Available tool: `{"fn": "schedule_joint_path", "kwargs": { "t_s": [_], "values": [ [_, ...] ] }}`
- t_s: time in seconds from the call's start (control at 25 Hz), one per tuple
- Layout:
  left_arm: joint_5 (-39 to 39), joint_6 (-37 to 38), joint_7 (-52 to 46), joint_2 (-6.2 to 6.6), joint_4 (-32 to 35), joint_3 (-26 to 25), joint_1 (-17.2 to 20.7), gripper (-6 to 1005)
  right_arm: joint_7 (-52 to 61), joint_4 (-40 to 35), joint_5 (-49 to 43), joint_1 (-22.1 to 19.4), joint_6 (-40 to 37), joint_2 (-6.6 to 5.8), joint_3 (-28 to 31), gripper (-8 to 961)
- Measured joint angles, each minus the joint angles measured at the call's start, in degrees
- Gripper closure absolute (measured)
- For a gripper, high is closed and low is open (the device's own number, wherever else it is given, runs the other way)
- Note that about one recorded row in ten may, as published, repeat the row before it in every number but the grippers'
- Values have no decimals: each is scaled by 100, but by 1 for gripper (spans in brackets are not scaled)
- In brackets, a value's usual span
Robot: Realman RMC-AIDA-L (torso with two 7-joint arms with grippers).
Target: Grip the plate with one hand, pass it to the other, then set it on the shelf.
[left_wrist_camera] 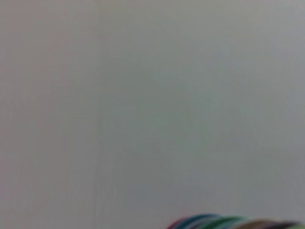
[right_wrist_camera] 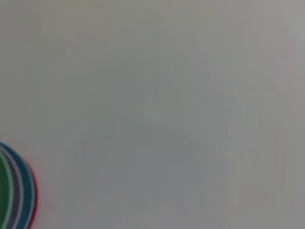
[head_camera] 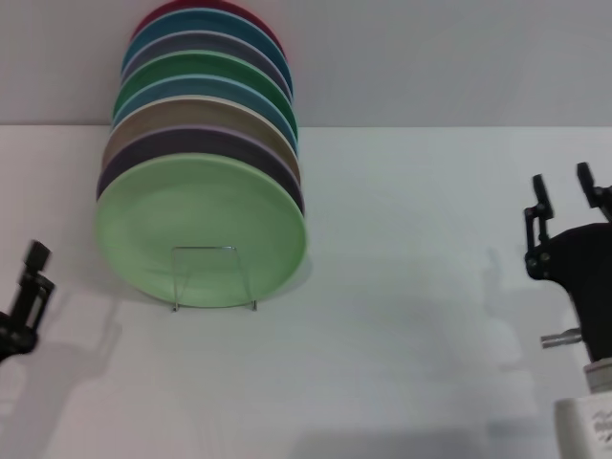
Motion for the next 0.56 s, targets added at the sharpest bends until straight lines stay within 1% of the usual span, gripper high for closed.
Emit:
{"fn": "schedule_joint_path", "kwargs": {
  "t_s": [0.08,0.2,0.44,0.56],
  "values": [
    [1,50,-438,3,-1,-162,-15,425,472,-217,0,84,2,-4,78,588],
    [0,59,-745,-3,-8,-376,-94,292,1248,-559,1,205,12,-13,130,588],
    [0,21,-806,-18,-22,-531,-231,261,2953,-1265,-57,497,279,-48,52,588],
    [-3,10,-792,-23,-28,-568,-277,261,3441,-1580,-65,582,344,-28,-6,588]
  ]
}}
